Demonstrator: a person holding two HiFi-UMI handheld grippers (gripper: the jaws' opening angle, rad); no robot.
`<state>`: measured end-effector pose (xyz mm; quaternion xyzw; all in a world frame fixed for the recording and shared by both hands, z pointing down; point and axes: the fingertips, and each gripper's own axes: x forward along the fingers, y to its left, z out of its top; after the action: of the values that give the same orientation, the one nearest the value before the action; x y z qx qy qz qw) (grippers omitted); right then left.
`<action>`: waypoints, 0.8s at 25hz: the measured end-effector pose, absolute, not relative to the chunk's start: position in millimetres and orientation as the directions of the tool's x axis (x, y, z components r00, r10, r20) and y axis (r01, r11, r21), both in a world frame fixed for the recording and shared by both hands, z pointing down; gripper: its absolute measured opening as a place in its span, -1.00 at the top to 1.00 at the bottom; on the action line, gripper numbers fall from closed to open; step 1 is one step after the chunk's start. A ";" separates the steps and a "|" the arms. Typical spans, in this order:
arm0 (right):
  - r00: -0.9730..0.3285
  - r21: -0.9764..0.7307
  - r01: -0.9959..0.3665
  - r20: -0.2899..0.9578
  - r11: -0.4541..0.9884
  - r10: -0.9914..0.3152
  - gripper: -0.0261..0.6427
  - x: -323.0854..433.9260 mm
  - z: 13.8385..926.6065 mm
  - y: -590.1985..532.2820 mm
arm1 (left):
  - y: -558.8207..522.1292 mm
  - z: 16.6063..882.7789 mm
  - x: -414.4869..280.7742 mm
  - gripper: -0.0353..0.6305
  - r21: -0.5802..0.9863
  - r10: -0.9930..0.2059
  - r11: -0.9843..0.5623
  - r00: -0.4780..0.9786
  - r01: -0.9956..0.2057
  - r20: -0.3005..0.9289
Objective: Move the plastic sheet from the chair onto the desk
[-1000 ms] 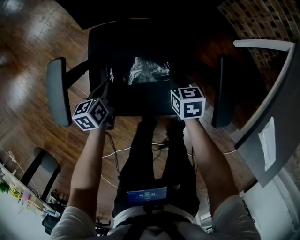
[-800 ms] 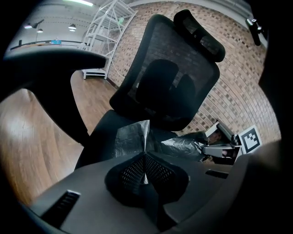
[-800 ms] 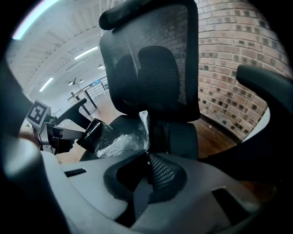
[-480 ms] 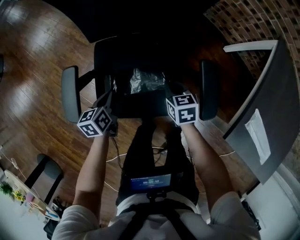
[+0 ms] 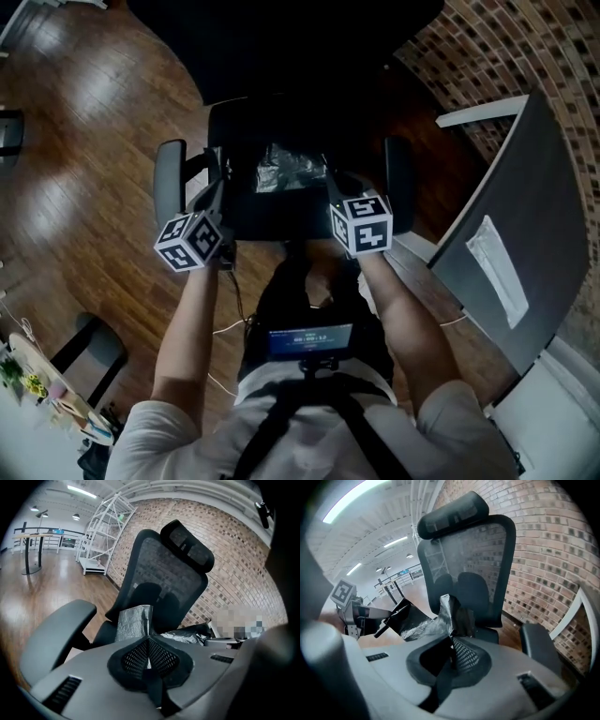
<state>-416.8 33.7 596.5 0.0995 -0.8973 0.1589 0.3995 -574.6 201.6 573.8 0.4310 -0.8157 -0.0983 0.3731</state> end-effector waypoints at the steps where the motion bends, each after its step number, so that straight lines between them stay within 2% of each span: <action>1: -0.665 -0.202 -0.305 0.744 0.931 -0.056 0.91 -417.5 588.5 34.2 | 202.8 566.0 -574.4 0.89 0.486 -0.780 0.607 -0.352 -0.629 0.518; 10: -0.685 -0.170 -0.318 0.721 0.933 -0.102 0.91 -401.3 537.3 28.8 | 194.7 523.0 -548.2 0.89 0.527 -0.817 0.559 -0.318 -0.640 0.481; 20: -0.701 -0.144 -0.369 0.692 0.918 -0.173 0.91 -354.7 499.5 14.7 | 155.3 486.4 -503.7 0.89 0.545 -0.873 0.454 -0.228 -0.704 0.432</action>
<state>-354.7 14.7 499.5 0.1486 -0.9120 0.1371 0.3570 -503.7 155.3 486.4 0.5089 -0.7747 -0.1180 0.3564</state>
